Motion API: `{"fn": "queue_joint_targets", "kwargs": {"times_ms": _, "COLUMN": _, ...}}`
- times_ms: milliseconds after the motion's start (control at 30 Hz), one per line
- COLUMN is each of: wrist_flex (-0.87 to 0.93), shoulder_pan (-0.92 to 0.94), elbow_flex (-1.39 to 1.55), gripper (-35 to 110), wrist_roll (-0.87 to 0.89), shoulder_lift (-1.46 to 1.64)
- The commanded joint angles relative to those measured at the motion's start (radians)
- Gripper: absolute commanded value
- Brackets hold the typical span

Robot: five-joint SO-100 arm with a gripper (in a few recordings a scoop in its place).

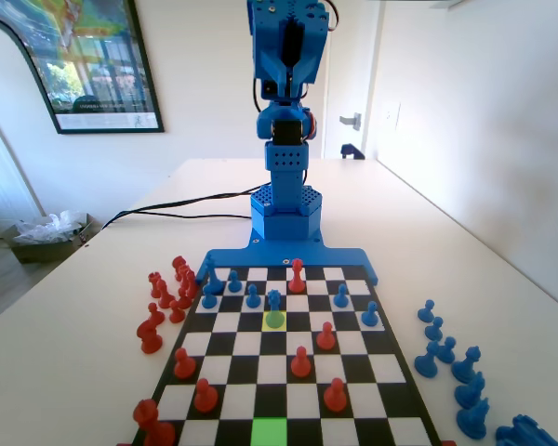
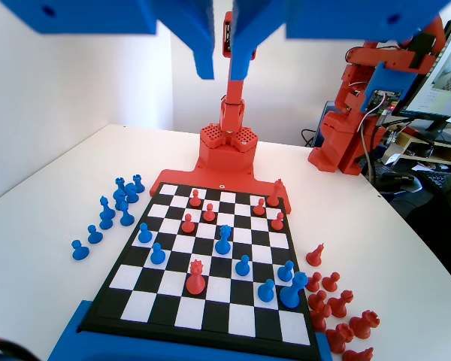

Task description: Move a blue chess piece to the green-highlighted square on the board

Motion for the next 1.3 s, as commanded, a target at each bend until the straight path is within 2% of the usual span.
{"fn": "queue_joint_targets", "kwargs": {"times_ms": 0, "wrist_flex": -0.015, "shoulder_pan": 0.002, "elbow_flex": -0.008, "gripper": 5, "wrist_roll": -0.005, "shoulder_lift": 0.020}}
{"fn": "queue_joint_targets", "kwargs": {"times_ms": 800, "wrist_flex": -0.015, "shoulder_pan": 0.002, "elbow_flex": -0.008, "gripper": 7, "wrist_roll": -0.005, "shoulder_lift": 0.020}}
{"fn": "queue_joint_targets", "kwargs": {"times_ms": 1000, "wrist_flex": -0.015, "shoulder_pan": -0.014, "elbow_flex": -0.009, "gripper": 1, "wrist_roll": -0.011, "shoulder_lift": 0.014}}
{"fn": "queue_joint_targets", "kwargs": {"times_ms": 1267, "wrist_flex": 0.006, "shoulder_pan": -0.055, "elbow_flex": -0.238, "gripper": 1, "wrist_roll": 0.074, "shoulder_lift": -0.247}}
